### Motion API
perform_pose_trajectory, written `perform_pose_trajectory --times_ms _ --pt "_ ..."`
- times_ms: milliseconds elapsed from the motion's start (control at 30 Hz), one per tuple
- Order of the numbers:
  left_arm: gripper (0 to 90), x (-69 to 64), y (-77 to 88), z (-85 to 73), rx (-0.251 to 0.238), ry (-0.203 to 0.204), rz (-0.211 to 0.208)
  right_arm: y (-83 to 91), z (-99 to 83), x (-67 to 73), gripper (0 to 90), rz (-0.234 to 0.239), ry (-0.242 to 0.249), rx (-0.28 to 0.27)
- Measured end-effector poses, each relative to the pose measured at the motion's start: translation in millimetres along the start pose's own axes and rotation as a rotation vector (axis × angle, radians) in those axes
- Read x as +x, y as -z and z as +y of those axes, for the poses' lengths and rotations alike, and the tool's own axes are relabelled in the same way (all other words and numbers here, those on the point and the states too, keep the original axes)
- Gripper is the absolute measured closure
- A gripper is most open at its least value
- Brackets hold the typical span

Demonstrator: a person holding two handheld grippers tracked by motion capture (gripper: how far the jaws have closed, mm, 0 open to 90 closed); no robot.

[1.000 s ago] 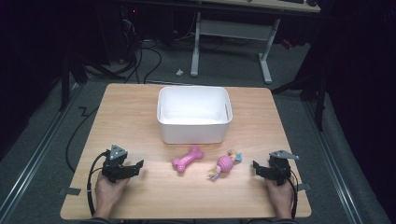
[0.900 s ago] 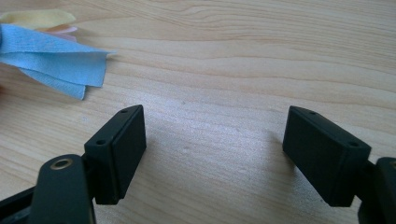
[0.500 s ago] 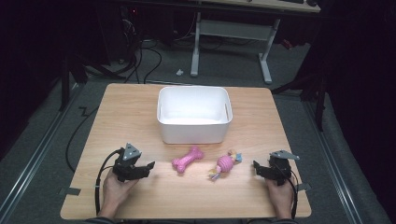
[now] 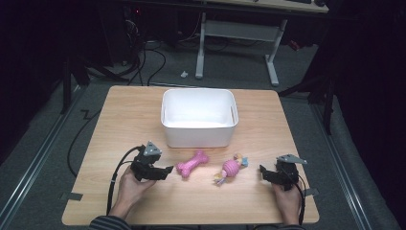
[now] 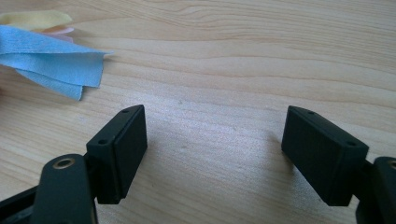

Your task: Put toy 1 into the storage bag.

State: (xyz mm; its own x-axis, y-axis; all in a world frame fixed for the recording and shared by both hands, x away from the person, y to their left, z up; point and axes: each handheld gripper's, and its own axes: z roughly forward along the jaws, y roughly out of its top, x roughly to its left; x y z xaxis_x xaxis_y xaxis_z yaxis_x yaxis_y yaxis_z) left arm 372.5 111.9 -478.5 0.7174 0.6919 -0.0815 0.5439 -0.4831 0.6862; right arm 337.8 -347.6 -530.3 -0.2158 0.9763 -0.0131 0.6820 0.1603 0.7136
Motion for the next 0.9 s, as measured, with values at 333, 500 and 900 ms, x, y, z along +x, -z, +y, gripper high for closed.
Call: perform_pose_trajectory --times_ms 333,500,900 --pt "30.8 -10.6 -11.9 19.2 0.015 -0.022 -0.025 0.0 -0.1 0.2 22.6 0.000 -0.002 -0.001" --pt "30.9 -17.5 -19.5 27.8 0.025 -0.045 -0.035 0.0 -0.2 0.0 22.6 -0.001 0.000 -0.002" --pt "32.6 -29.6 -39.8 43.8 0.054 -0.079 -0.054 0.2 -0.3 -0.1 22.6 -0.001 -0.001 -0.001"
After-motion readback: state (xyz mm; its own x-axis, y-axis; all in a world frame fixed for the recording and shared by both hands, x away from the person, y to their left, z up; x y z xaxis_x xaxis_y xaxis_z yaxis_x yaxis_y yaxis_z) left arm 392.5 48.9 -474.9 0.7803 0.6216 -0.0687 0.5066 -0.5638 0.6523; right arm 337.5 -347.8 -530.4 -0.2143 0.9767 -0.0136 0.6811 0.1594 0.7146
